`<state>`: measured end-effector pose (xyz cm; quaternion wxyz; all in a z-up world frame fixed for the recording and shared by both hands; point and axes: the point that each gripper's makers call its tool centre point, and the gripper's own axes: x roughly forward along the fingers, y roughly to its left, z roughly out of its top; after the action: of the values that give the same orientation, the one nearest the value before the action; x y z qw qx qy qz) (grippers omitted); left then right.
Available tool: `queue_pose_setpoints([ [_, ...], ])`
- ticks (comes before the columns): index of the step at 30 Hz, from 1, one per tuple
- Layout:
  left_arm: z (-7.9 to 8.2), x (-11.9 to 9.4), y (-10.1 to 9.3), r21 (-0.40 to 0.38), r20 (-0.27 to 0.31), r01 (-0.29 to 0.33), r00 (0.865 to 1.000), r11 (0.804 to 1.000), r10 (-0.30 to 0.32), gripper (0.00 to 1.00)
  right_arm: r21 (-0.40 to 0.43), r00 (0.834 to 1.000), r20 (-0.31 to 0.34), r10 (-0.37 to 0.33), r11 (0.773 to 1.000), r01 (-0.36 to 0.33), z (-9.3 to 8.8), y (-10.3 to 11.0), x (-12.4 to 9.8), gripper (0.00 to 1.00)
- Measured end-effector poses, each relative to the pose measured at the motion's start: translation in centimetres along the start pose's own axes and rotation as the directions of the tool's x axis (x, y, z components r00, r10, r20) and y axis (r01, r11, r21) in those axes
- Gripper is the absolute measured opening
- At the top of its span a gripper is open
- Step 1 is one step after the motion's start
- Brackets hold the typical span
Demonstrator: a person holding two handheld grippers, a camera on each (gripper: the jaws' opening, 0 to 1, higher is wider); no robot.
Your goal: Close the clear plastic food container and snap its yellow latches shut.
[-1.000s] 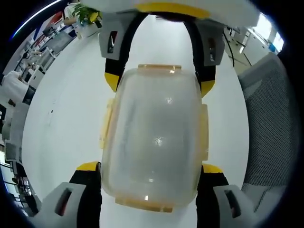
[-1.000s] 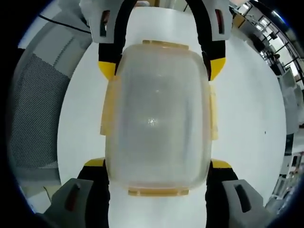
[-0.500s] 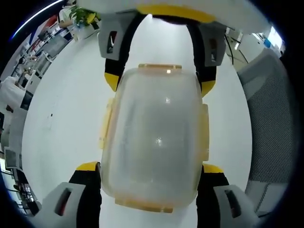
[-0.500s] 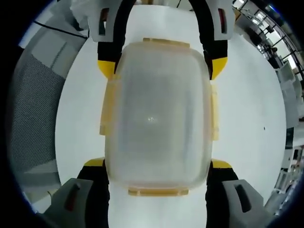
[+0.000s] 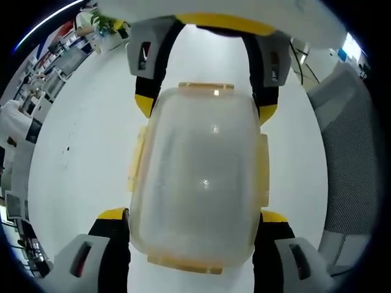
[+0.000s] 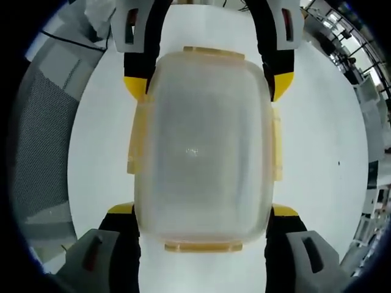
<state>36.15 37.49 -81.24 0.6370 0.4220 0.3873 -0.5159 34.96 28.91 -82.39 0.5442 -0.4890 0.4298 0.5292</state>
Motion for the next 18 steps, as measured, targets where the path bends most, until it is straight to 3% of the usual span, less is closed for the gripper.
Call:
queue_pose_setpoints([
  [18, 0.1, 0.4, 2.3, 0.0, 0.004, -0.005, 1.0, 1.0, 0.005, 0.81, 0.018, 1.0, -0.013, 0.011, 1.0, -0.01, -0.2, -2.2, 0.3, 0.84],
])
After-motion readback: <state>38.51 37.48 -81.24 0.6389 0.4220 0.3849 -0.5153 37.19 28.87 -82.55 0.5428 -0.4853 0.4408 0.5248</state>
